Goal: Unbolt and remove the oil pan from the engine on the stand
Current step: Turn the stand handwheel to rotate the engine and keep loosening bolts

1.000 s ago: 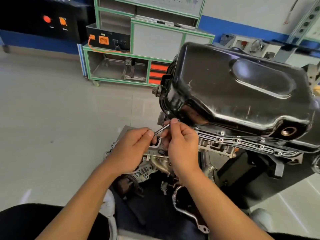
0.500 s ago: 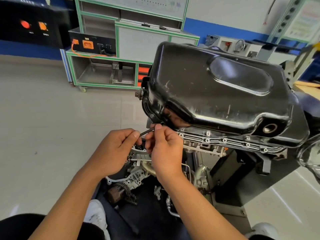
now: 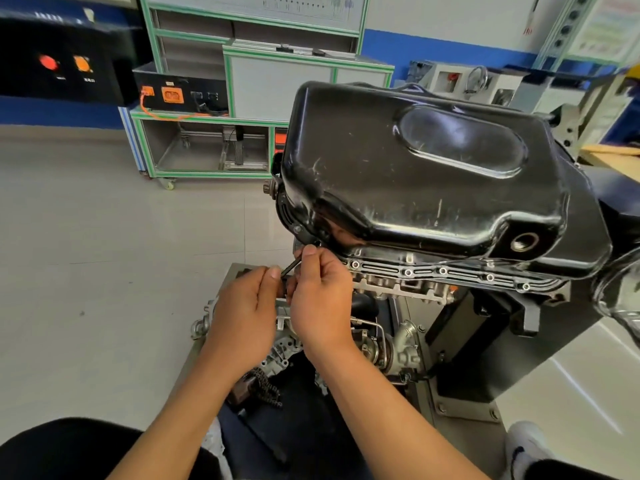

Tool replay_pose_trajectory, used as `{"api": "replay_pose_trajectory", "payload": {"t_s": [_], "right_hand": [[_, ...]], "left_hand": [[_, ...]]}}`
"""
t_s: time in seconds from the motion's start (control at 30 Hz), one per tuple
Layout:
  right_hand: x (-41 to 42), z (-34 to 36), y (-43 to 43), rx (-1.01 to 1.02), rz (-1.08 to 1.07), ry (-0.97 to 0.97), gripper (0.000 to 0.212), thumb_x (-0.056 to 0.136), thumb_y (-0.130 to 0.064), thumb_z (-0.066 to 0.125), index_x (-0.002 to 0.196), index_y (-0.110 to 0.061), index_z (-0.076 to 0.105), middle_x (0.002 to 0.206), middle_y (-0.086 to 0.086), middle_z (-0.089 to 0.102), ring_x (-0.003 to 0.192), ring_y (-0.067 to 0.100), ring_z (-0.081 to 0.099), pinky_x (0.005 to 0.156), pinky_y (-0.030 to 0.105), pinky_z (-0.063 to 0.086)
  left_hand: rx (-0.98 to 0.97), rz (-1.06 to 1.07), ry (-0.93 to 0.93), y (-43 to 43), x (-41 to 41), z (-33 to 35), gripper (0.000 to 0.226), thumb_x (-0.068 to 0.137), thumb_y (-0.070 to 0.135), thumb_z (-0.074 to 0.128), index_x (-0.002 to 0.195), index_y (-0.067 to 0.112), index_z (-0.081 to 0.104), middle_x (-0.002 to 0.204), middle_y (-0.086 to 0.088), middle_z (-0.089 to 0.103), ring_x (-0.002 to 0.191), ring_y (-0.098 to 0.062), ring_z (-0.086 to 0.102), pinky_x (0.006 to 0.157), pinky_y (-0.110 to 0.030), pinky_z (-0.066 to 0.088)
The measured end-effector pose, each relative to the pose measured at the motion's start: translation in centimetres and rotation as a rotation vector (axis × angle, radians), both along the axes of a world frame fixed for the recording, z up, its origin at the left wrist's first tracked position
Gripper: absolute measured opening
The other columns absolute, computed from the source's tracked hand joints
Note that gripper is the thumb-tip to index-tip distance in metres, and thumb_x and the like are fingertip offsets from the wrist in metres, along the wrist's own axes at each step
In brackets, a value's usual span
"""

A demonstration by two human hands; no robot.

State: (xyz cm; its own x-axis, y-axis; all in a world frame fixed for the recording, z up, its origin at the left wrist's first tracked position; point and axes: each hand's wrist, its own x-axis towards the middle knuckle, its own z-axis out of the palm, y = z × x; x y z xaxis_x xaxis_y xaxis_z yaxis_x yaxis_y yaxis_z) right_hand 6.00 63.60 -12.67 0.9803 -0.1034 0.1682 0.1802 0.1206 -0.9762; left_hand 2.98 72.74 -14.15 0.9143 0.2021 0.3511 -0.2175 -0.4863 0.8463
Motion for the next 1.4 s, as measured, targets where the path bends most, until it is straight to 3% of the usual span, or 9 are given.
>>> {"api": "replay_pose_trajectory", "payload": {"t_s": [0.23,0.37,0.5,0.6,0.7,0.83,0.93,1.07,1.4], "right_hand": [[0.0,1.3,-5.8,-0.368,0.103,-0.169,0.036,0.102,-0.017,0.056,0.079,0.01,0.065,0.069,0.025,0.062,0.06,0.032,0.05,0.06,0.031,0.045],[0.1,2.3,-7.7,-0.571,0.167,-0.141,0.037,0.1,-0.019,0.061,0.077,0.009,0.066,0.048,0.0,0.045,0.044,0.012,0.036,0.047,0.022,0.034],[-0.9,1.8,-7.5,-0.753,-0.005,-0.188,0.032,0.099,-0.026,0.061,0.074,-0.008,0.07,0.05,-0.005,0.051,0.047,0.009,0.041,0.05,0.031,0.041],[-1.3,2.1,-7.2,-0.906,-0.087,-0.244,0.035,0.1,-0.029,0.059,0.066,-0.017,0.059,0.064,-0.007,0.056,0.062,0.017,0.052,0.057,0.033,0.045],[-2.1,2.4,-7.7,-0.947,-0.101,-0.309,0.028,0.1,-0.033,0.057,0.076,-0.024,0.067,0.073,-0.01,0.06,0.07,0.016,0.056,0.06,0.032,0.045],[-3.0,1.7,-9.4,-0.848,-0.092,-0.353,0.033,0.101,-0.033,0.054,0.071,-0.022,0.061,0.06,-0.014,0.048,0.058,0.008,0.046,0.052,0.034,0.042],[-3.7,0.2,-9.2,-0.767,-0.122,-0.296,0.037,0.1,-0.024,0.059,0.063,-0.02,0.057,0.051,-0.012,0.043,0.048,0.011,0.043,0.047,0.024,0.031],[-4.6,-1.3,-8.4,-0.637,-0.081,-0.224,0.039,0.099,-0.016,0.058,0.063,-0.03,0.051,0.046,-0.014,0.044,0.041,0.009,0.044,0.042,0.012,0.024],[-5.5,-2.5,-7.5,-0.571,0.157,-0.05,0.037,0.103,-0.019,0.048,0.069,-0.007,0.057,0.06,0.009,0.058,0.049,0.022,0.046,0.05,0.042,0.038]], "left_hand": [[-0.316,-0.307,0.16,-8.2,-2.1,-1.1,0.016,0.092,0.019,0.045,0.091,0.026,0.059,0.072,0.015,0.069,0.059,0.0,0.062,0.048,-0.016,0.043],[-0.229,-0.463,0.259,-8.8,-2.1,-1.2,0.031,0.087,0.025,0.04,0.081,0.015,0.069,0.066,-0.005,0.066,0.055,-0.016,0.057,0.049,-0.032,0.047],[-0.206,-0.439,0.312,-8.6,-2.1,-1.4,0.04,0.092,0.003,0.053,0.074,0.04,0.051,0.059,0.035,0.061,0.059,0.013,0.06,0.054,-0.01,0.047],[-0.13,-0.571,0.253,-8.2,-2.1,-0.7,0.02,0.071,0.022,0.06,0.062,0.038,0.068,0.055,0.01,0.06,0.053,0.0,0.055,0.053,-0.019,0.041],[-0.226,-0.656,0.368,-4.7,-0.3,0.9,0.044,0.077,0.003,0.058,0.075,0.044,0.074,0.069,0.007,0.072,0.063,-0.003,0.066,0.057,-0.022,0.053],[-0.702,-0.513,0.194,0.3,2.2,2.7,0.022,0.087,0.025,0.061,0.098,0.016,0.078,0.081,-0.011,0.071,0.07,-0.021,0.066,0.05,-0.027,0.051],[-0.439,-0.398,0.112,-2.1,1.8,2.7,0.031,0.08,0.05,0.064,0.094,0.026,0.078,0.076,-0.005,0.072,0.065,-0.018,0.066,0.05,-0.027,0.051],[-0.089,-0.277,-0.053,-5.6,1.2,2.1,0.013,0.091,0.034,0.068,0.083,0.03,0.077,0.067,0.005,0.07,0.063,-0.015,0.065,0.059,-0.03,0.053],[0.046,-0.12,-0.129,-6.2,2.3,3.0,0.024,0.092,0.028,0.068,0.073,0.016,0.076,0.061,0.0,0.069,0.059,-0.018,0.065,0.061,-0.037,0.051]]}}
